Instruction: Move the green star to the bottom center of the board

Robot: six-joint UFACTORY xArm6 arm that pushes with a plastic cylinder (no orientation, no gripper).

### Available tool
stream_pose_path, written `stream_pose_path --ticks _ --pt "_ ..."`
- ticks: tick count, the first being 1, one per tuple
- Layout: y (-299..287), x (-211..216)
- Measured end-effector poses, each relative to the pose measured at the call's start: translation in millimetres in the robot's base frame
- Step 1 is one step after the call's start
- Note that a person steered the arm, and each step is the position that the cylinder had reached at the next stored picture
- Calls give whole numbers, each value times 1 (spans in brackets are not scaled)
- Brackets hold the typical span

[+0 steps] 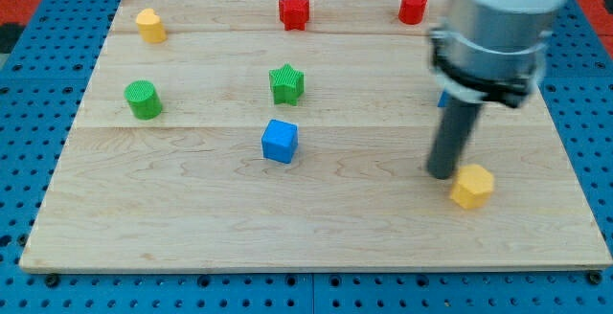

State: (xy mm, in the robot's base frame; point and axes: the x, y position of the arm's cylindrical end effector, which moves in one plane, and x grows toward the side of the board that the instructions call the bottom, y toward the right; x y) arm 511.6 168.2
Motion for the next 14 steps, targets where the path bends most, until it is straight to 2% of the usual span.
stream_pose_path --ticks 1,4,6,8,9,11,12,13,14 --pt "1 3" --pt "-17 -52" --pt "-24 -55" --pt "-124 -55" --pt "-175 -93" --pt "-290 -118" --pt "-263 -166" --pt "-209 -154" --pt "-196 -122"
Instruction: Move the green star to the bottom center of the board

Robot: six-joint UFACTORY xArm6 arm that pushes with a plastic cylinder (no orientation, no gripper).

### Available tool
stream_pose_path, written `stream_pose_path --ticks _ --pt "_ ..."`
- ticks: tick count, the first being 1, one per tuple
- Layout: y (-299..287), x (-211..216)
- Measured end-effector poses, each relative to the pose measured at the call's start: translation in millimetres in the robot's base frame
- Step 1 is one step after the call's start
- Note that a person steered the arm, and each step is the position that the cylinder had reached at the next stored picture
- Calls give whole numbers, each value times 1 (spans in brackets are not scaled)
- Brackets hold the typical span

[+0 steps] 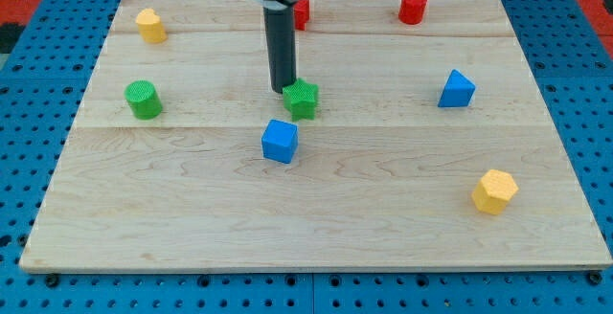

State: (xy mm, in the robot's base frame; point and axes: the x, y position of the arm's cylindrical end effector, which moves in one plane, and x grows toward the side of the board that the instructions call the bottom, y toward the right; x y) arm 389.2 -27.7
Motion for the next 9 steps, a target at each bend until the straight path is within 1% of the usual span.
stream_pose_path --ticks 1,3,5,6,7,8,9 --pt "11 9" --pt "14 17" --pt "14 83" --pt "37 95" --pt "-10 108" --pt "-49 82" --pt "-80 80"
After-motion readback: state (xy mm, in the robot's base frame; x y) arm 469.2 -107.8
